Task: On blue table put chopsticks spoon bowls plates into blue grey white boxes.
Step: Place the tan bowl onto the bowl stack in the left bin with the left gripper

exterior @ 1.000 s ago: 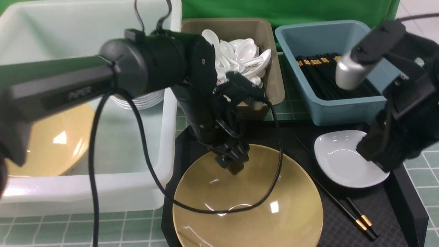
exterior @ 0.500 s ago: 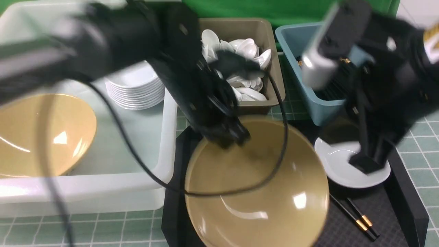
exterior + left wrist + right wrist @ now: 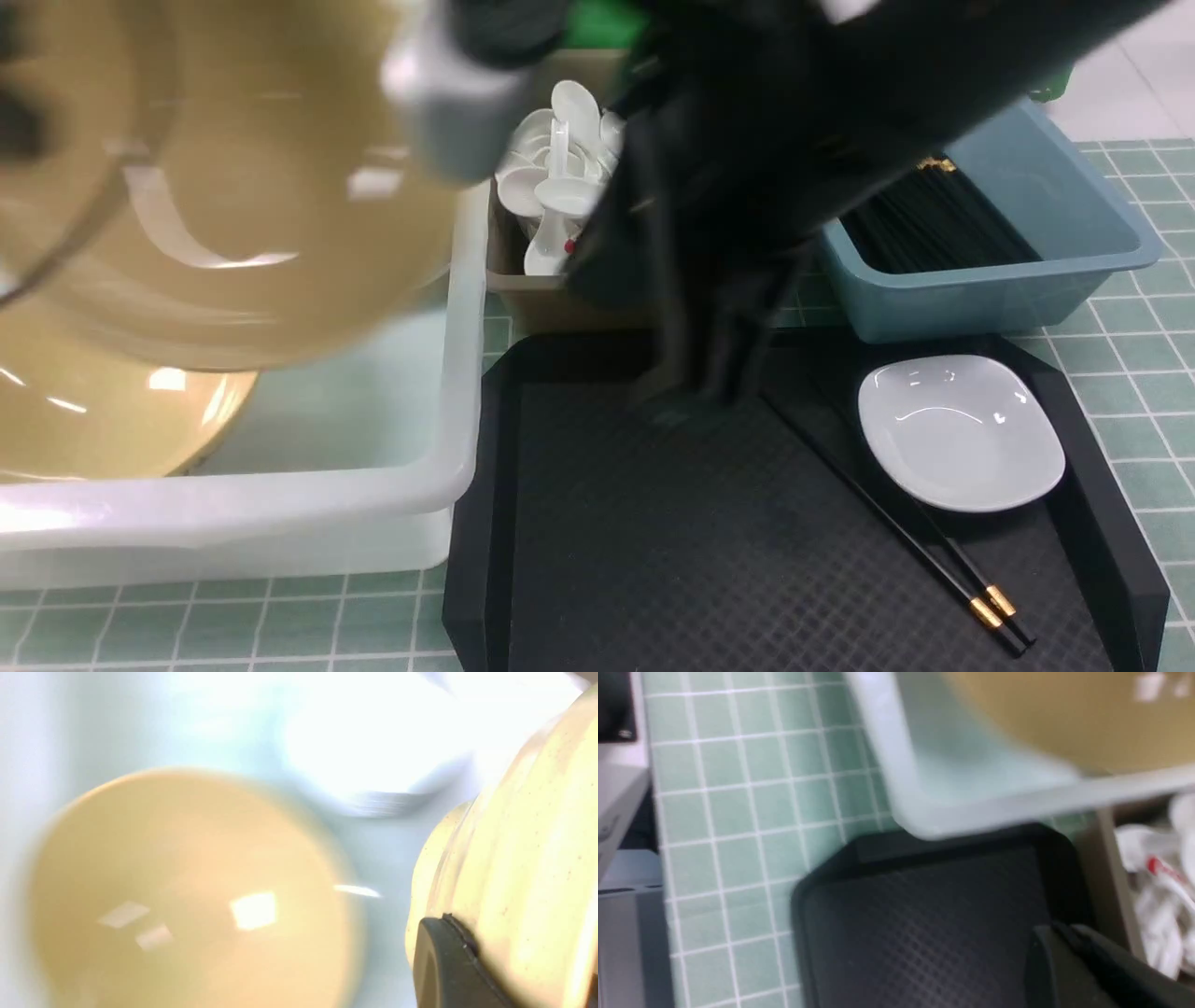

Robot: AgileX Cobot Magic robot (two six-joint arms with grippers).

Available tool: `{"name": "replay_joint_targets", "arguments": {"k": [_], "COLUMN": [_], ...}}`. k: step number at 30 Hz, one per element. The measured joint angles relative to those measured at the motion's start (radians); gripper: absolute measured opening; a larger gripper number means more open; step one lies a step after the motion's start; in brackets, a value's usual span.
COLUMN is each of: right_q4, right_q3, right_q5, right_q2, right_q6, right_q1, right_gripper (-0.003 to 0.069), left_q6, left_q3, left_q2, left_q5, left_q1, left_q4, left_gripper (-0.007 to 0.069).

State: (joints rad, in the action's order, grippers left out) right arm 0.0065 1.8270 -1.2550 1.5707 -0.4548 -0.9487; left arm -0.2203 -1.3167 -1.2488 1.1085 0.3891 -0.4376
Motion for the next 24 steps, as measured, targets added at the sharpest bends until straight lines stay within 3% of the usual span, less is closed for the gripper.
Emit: {"name": "replay_joint_targets", "arguments": {"k": [2, 5, 18, 24], "right_q4": [0.0, -0.007, -0.007, -0.007], "right_q3": [0.009, 0.013, 0.014, 0.014], "right_q5": [-0.001, 0.0, 0.02, 0.023], "right_q2": [0.021, 0.036, 0.04, 0.043], "right_q6": [-0.019, -0.033, -0.074, -0.081], "right_q1": [-0.012, -0.012, -0.012, -0.012], "right_gripper": [0.0047, 0.0047, 0.0048, 0.0048], "left_q6": [-0.028, -0.047, -0.067, -0.089], "left_q3": [0.085, 0.157, 0.193, 0.193], "left_q2": [-0.006, -0.03, -0.266, -0.302], "left_q5": [-0.026, -0.088, -0.209, -0.222], "left_q1": [0.164, 0.239, 0.252, 0.252], "left_q4": [-0.019, -0.029, -0.045, -0.04], "left_gripper": [0.0006, 0.0006, 0.0021, 0.0075]}}
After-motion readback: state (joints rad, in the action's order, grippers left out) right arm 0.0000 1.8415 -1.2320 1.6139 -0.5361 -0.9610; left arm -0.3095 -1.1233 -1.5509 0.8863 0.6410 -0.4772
